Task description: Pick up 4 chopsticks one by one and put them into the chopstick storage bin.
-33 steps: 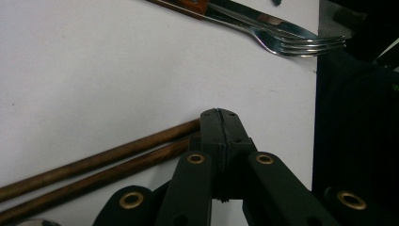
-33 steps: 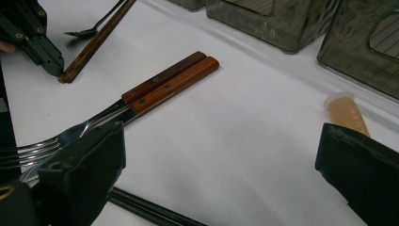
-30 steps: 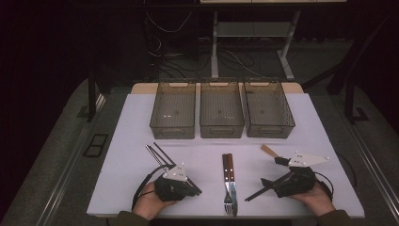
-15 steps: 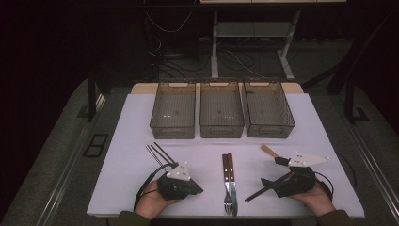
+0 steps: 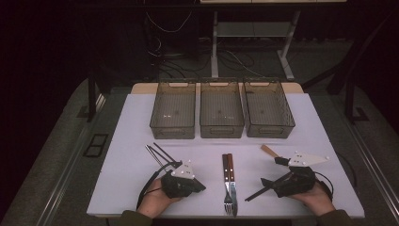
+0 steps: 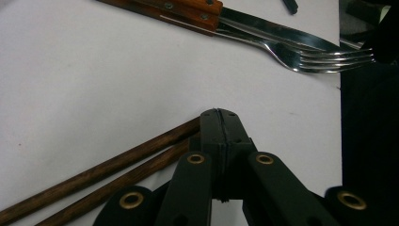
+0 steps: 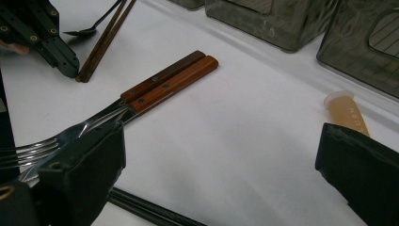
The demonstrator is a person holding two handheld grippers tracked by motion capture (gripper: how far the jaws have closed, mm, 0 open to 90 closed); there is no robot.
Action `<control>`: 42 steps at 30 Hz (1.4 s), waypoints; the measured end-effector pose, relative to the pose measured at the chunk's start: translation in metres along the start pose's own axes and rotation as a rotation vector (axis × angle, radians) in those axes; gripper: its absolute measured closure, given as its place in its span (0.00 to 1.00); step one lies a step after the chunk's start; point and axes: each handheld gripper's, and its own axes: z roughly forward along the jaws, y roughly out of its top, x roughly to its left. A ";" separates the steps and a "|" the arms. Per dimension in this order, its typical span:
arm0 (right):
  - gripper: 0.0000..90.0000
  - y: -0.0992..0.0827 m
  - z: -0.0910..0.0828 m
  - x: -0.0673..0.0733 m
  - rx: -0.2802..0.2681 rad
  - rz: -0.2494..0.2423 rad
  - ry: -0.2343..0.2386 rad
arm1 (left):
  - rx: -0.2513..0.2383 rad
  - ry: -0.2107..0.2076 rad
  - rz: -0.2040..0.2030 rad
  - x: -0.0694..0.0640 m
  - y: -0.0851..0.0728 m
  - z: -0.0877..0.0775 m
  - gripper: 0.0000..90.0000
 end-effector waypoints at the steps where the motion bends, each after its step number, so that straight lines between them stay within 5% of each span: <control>1: 0.03 0.000 0.000 0.000 -0.001 0.000 0.000 | -0.002 0.001 -0.002 0.000 0.000 0.000 0.99; 42: 0.03 0.000 0.000 -0.001 0.001 0.001 0.000 | -0.014 0.064 -0.012 0.004 0.018 0.017 1.00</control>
